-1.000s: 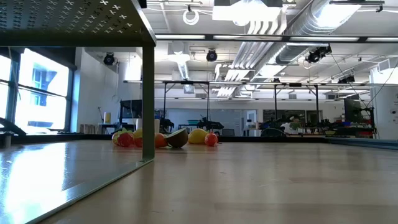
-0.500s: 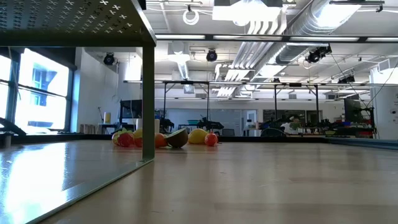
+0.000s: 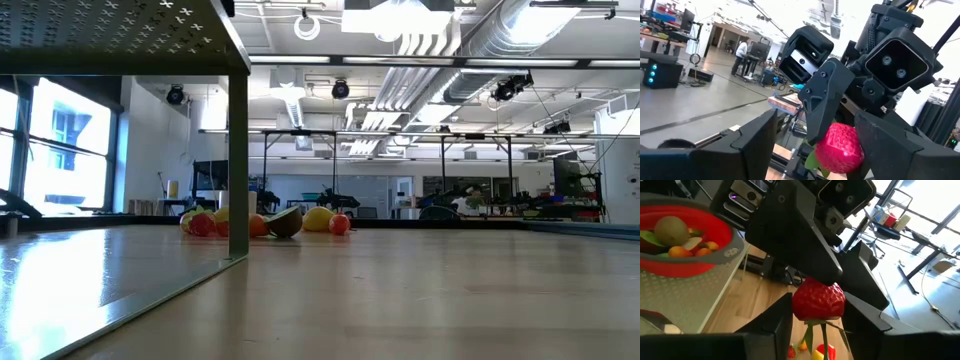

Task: Pick & Place Fruit
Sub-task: Put the strawberry into the red strainer bowl on the shelf

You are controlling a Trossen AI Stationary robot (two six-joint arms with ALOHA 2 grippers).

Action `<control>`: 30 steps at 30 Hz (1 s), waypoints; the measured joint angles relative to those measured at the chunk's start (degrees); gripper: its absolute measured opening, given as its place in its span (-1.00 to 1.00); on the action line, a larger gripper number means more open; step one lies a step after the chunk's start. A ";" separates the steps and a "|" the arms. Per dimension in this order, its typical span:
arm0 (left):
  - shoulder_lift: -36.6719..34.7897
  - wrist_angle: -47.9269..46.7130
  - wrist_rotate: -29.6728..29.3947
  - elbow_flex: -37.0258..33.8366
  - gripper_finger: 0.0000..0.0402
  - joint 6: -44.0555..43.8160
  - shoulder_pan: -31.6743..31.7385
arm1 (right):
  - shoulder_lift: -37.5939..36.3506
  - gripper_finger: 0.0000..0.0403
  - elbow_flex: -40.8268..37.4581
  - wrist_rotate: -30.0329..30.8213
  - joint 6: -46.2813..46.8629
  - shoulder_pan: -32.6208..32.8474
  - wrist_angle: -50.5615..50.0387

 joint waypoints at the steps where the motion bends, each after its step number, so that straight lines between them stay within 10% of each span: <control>1: -0.02 -0.15 0.15 0.04 0.28 -0.12 0.00 | 0.00 -0.30 0.00 0.01 -0.02 0.00 0.33; 30: 0.08 -0.98 2.11 -0.08 0.28 -1.13 -0.04 | 0.72 -0.29 0.09 -0.04 0.11 -0.48 2.25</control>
